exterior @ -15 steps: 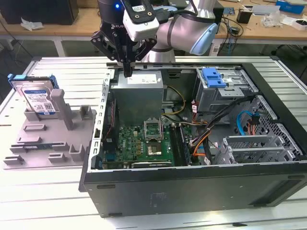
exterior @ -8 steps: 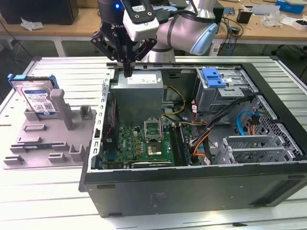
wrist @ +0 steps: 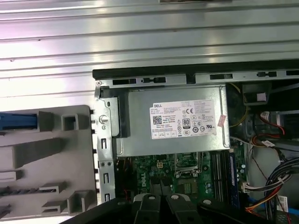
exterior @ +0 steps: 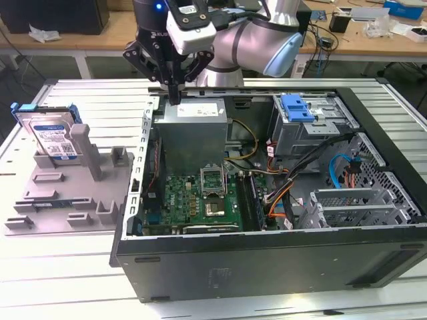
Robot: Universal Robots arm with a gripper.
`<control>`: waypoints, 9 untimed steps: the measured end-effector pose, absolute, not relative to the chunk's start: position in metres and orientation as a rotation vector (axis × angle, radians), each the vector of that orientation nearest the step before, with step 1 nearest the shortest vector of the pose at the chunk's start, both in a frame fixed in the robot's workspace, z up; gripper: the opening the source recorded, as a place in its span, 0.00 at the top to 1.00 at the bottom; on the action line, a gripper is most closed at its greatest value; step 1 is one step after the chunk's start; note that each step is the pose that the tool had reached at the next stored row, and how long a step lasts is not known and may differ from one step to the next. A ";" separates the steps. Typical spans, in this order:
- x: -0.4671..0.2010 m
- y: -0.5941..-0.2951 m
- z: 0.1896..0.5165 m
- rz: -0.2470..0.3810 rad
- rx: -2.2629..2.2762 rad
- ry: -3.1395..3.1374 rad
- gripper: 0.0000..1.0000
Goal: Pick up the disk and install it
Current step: 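Reach for the disk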
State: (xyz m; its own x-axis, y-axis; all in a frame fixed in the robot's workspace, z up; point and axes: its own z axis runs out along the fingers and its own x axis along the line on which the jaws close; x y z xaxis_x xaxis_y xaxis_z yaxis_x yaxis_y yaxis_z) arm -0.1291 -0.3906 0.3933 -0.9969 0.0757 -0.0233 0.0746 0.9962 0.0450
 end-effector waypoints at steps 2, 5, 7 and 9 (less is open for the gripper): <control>-0.140 -0.386 0.393 0.069 0.118 3.114 0.89; -0.153 -0.381 0.393 0.069 0.118 3.114 0.89; -0.160 -0.378 0.393 0.069 0.118 3.114 0.89; -0.167 -0.375 0.393 0.069 0.118 3.113 0.89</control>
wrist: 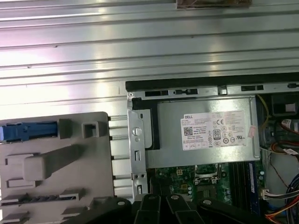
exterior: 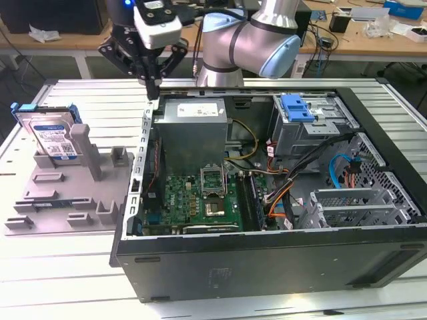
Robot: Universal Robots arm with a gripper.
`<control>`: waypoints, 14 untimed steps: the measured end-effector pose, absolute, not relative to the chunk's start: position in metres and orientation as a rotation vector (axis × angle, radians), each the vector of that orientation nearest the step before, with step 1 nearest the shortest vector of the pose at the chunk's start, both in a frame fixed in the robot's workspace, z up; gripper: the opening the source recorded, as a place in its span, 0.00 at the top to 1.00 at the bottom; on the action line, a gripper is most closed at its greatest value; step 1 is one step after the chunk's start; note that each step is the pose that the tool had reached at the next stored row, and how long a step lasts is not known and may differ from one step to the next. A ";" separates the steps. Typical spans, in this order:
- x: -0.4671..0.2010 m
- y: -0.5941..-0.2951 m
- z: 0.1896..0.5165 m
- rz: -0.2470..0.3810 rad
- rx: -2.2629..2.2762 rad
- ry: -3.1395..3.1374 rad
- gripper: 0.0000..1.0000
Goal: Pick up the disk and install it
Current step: 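Reach for the disk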
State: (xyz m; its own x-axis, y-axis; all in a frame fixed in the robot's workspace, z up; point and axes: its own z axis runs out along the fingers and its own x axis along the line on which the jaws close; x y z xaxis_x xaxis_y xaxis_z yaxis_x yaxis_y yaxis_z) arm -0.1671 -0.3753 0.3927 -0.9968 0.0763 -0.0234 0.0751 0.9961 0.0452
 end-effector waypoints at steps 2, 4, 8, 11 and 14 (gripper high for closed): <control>-0.174 -0.373 0.393 0.069 0.118 3.114 0.89; -0.181 -0.370 0.393 0.069 0.118 3.114 0.89; -0.198 -0.364 0.393 0.069 0.119 3.114 0.89; -0.212 -0.359 0.392 0.069 0.119 3.114 0.89; -0.226 -0.353 0.392 0.069 0.119 3.114 0.89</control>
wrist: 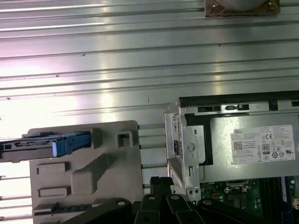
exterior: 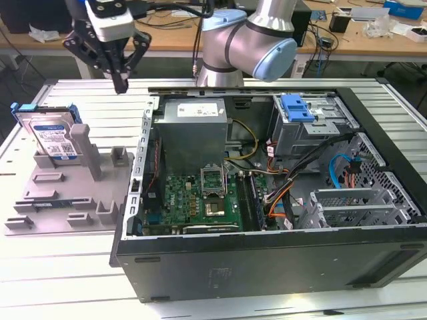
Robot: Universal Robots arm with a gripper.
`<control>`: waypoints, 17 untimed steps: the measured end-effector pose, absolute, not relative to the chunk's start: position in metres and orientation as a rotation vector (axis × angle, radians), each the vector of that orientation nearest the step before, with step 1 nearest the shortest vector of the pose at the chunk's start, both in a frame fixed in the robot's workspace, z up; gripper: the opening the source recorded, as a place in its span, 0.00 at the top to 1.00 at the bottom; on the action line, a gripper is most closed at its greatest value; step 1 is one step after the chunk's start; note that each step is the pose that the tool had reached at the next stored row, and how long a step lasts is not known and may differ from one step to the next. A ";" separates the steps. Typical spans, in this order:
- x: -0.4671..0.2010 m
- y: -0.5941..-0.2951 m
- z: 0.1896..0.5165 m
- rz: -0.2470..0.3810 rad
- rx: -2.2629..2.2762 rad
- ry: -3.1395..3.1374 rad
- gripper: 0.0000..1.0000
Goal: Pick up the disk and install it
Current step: 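Reach for the disk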
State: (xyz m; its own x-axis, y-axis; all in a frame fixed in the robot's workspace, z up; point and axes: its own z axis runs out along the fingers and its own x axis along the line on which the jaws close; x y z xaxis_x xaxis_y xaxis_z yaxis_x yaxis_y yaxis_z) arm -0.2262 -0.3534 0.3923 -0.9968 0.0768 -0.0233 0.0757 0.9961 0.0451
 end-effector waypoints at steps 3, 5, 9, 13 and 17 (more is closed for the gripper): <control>-0.251 -0.344 0.392 0.069 0.119 3.114 0.89; -0.260 -0.340 0.392 0.069 0.119 3.114 0.89; -0.282 -0.333 0.392 0.069 0.119 3.114 0.89; -0.306 -0.329 0.391 0.069 0.119 3.114 0.89; -0.323 -0.325 0.391 0.069 0.119 3.114 0.89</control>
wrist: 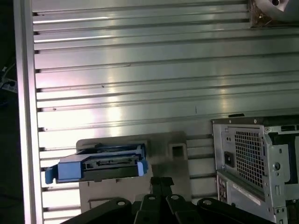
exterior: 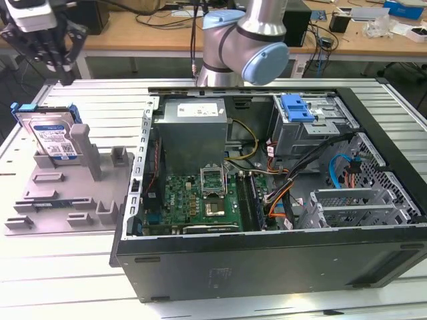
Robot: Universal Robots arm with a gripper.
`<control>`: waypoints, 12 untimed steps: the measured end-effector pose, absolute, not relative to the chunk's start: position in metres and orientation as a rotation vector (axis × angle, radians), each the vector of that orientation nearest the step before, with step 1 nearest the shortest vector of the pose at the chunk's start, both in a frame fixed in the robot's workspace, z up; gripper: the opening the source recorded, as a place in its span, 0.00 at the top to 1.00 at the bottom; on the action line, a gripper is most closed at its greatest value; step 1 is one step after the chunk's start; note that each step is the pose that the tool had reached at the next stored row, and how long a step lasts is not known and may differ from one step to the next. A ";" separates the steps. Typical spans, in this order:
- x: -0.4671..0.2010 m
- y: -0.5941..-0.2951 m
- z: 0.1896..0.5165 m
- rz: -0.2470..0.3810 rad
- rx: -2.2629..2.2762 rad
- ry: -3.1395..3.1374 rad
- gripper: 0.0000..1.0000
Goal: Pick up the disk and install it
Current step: 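Reach for the disk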
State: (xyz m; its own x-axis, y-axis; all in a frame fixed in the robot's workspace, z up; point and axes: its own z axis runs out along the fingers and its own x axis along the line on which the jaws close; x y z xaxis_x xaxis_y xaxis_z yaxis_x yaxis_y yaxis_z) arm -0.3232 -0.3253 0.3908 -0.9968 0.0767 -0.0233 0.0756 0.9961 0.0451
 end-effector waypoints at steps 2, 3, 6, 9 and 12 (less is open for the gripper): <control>-0.332 -0.323 0.391 0.069 0.119 3.113 0.89; -0.336 -0.322 0.390 0.069 0.119 3.114 0.89; -0.351 -0.319 0.390 0.069 0.119 3.114 0.89; -0.367 -0.316 0.390 0.069 0.119 3.114 0.89; -0.380 -0.313 0.389 0.069 0.119 3.114 0.89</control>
State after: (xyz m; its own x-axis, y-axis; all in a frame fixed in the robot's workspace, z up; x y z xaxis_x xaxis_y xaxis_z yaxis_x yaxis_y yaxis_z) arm -0.3803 -0.3134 0.3892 -0.9968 0.0767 -0.0233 0.0755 0.9961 0.0451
